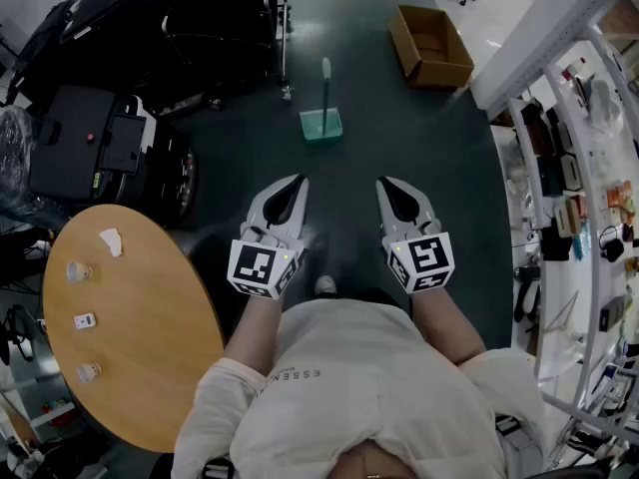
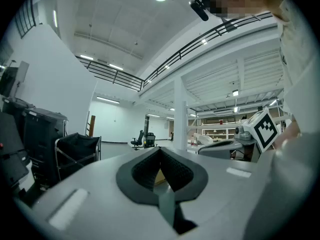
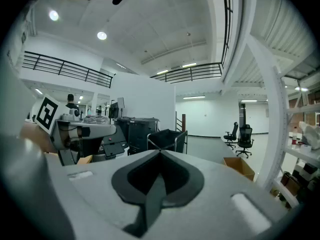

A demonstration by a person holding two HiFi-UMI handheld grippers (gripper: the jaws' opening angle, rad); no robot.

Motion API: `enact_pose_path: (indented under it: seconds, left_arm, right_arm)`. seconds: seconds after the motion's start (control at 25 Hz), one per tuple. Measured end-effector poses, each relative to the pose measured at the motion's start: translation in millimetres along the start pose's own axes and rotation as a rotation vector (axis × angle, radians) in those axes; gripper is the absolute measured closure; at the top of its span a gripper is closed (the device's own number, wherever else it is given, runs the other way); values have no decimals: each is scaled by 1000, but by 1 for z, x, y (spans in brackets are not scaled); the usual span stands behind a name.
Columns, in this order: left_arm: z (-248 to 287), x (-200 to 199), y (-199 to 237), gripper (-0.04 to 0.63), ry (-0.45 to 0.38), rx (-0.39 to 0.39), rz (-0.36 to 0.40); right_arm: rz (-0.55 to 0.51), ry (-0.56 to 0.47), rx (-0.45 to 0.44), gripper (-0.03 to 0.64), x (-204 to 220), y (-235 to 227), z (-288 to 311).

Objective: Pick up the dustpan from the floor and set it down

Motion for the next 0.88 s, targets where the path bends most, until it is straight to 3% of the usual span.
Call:
enact_pose_path:
  seconds: [0.44,0.88]
  left_arm:
    - [6,2,-1,577,3,3,4]
    - [0,5,14,577,-7,-21,-3]
  right_arm:
    - [-3,6,-6,627,3,-3,4]
    - [59,-10,55,627,5,-14,13]
Point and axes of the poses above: the fingertips, and each gripper's own axes: z forward along the fingers, y to its left, x out of its underside, the point moved 4 cm from there along -z, backward along the fingers, and after that the axes turned 4 degrees about -y, right-handed, at the moved point
